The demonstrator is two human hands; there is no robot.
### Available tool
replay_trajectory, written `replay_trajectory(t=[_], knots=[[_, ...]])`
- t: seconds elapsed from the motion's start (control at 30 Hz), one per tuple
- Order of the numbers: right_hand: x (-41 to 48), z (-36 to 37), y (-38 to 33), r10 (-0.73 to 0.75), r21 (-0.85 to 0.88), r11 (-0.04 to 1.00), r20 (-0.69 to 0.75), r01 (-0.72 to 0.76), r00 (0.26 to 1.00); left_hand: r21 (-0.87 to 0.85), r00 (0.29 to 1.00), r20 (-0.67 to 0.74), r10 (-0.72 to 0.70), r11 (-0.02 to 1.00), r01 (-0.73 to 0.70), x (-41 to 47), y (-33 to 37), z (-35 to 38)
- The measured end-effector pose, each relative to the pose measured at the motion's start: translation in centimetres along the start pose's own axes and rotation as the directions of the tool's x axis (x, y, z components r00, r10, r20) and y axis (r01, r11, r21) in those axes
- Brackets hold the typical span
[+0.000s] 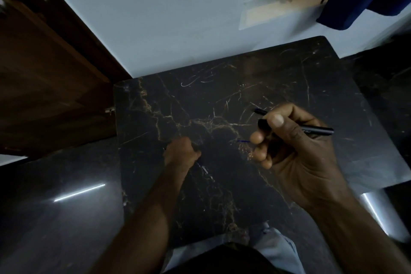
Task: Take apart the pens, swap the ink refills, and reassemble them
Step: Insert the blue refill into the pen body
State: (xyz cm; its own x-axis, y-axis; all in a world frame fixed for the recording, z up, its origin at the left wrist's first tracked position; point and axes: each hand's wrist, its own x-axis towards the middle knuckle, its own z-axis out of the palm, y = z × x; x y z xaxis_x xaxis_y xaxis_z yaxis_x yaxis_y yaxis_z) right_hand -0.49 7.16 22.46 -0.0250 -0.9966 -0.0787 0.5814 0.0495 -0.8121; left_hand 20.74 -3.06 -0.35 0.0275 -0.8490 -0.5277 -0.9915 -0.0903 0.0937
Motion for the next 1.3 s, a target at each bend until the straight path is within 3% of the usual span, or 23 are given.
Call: replay_trajectory(t=[0.37, 0.57, 0.7, 0.77, 0.8, 0.83, 0.9, 0.97, 1.0, 1.1, 1.3], knots=[[-1.6, -2.5, -0.9, 0.03, 0.013, 0.999, -0.066, -0.029, 0.997, 0.032, 1.0, -0.012, 0.007, 0.999, -0.007, -0.3, 1.1, 1.4], [-1.5, -3.0, -1.6, 0.023, 0.023, 0.999, -0.032, -0.023, 0.999, 0.016, 0.999, -0.023, -0.026, 1.0, 0.027, -0.1, 2.3, 2.0], [-1.7, -3.7, -1.8, 0.02, 0.001, 1.0, -0.029, -0.02, 0.999, -0.078, 0.999, -0.012, -0.035, 0.996, 0.034, -0.5, 2.6, 2.3], [-1.9, -4.0, -1.9, 0.03, -0.012, 0.999, -0.038, -0.031, 0.999, -0.24, 0.999, -0.009, -0.036, 0.97, 0.033, -1.0, 2.9, 1.6], [-2.0, -4.2, -1.9, 0.031, -0.028, 0.999, -0.054, -0.033, 0.998, -0.411, 1.0, -0.011, -0.026, 0.912, 0.019, -1.5, 3.3, 0.8], [-2.1, -4.3, -1.8, 0.028, -0.048, 0.998, -0.073, -0.031, 0.997, -0.621, 1.0, -0.008, -0.021, 0.784, 0.012, -2.4, 3.9, -0.4], [-2.2, -4.6, -1.7, 0.017, -0.067, 0.997, -0.12, -0.025, 0.993, -0.923, 0.998, -0.061, 0.024, 0.38, -0.066, -5.2, 5.0, -3.8], [-2.3, -4.8, -1.6, 0.024, -0.033, 0.999, -0.155, -0.029, 0.988, -0.986, 0.982, -0.164, 0.092, 0.019, -0.167, -8.7, 5.8, -7.7], [-2.2, -4.9, -1.6, 0.034, 0.002, 0.999, -0.164, -0.034, 0.986, -0.974, 0.969, -0.215, 0.124, -0.101, -0.203, -10.5, 6.0, -9.4], [-1.7, -4.5, -1.8, 0.044, 0.077, 0.997, -0.165, -0.031, 0.985, -0.931, 0.924, -0.323, 0.204, -0.243, -0.272, -14.5, 6.2, -13.3], [-0.3, -3.0, -2.5, -0.044, 0.063, 0.997, -0.101, 0.05, 0.994, -0.906, 0.901, -0.387, 0.196, -0.263, -0.332, -17.5, 5.7, -15.6]])
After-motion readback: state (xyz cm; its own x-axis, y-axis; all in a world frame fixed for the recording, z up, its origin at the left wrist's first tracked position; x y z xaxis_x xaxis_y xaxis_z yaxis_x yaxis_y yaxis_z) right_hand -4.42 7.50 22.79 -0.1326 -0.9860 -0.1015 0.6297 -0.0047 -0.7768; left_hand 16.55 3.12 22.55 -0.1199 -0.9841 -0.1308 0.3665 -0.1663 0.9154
